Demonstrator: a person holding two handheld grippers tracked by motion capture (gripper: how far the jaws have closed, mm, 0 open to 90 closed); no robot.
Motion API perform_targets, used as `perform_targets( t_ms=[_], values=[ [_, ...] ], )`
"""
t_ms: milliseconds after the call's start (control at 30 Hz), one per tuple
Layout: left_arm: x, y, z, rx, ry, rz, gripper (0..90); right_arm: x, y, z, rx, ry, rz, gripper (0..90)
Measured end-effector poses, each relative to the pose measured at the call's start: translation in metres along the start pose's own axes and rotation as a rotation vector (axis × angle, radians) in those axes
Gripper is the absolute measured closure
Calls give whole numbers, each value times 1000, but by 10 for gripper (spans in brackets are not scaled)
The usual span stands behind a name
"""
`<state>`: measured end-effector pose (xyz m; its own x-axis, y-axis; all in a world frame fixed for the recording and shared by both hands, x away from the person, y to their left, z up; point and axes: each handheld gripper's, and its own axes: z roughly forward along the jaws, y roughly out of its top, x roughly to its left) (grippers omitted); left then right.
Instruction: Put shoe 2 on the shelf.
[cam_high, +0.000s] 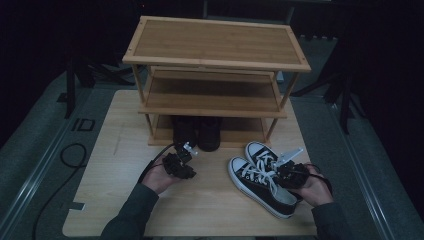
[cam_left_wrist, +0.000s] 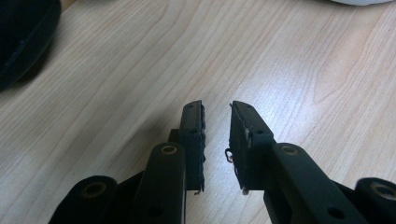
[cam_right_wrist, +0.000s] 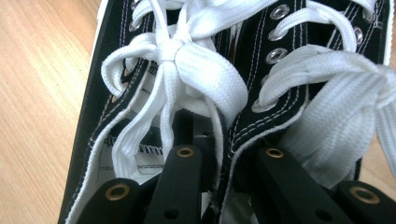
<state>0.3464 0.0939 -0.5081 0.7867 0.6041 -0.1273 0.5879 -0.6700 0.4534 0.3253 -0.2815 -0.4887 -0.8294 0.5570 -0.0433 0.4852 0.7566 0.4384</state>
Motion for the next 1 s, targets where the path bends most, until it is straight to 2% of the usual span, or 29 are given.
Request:
perform_targets(
  t_ms=[33, 67, 167, 233, 267, 333, 400, 433, 600, 633, 733, 800, 833, 967, 1000],
  values=[
    [0, -1, -1, -10, 1, -13, 751, -1, 1, -1, -3, 3, -8, 843],
    [2, -2, -2, -3, 5, -4, 750, -2, 3, -4, -8, 7, -12, 843],
    [3, -5, -3, -15, 6, -24, 746, -4, 8, -11, -19, 19, -33, 842],
    [6, -7, -5, -5, 11, -16, 741, -5, 14, -18, -20, 25, -66, 841],
    [6, -9, -5, -22, 9, -38, 741, -5, 16, -21, -22, 28, -79, 842],
    [9, -11, -7, -12, 14, -31, 740, -6, 23, -28, -27, 34, -113, 841],
    [9, -11, -7, -12, 14, -31, 740, -6, 25, -30, -31, 33, -122, 841],
    [12, -15, -10, -16, 19, -46, 739, -7, 34, -38, -40, 39, -154, 841],
    [14, -19, -13, -20, 25, -57, 740, -9, 49, -50, -51, 64, -198, 841],
    [17, -21, -15, -26, 30, -67, 740, -9, 57, -55, -54, 72, -230, 841],
    [18, -23, -17, -25, 31, -68, 740, -9, 66, -61, -56, 80, -272, 841],
    [19, -24, -17, -29, 33, -73, 739, -9, 66, -61, -56, 80, -272, 841],
    [21, -27, -19, -30, 34, -76, 740, -8, 78, -68, -62, 100, -312, 841],
    [23, -29, -21, -32, 37, -84, 740, -6, 88, -75, -59, 124, -347, 841],
    [24, -31, -22, -32, 40, -91, 740, -3, 95, -79, -64, 145, -377, 841]
  ],
)
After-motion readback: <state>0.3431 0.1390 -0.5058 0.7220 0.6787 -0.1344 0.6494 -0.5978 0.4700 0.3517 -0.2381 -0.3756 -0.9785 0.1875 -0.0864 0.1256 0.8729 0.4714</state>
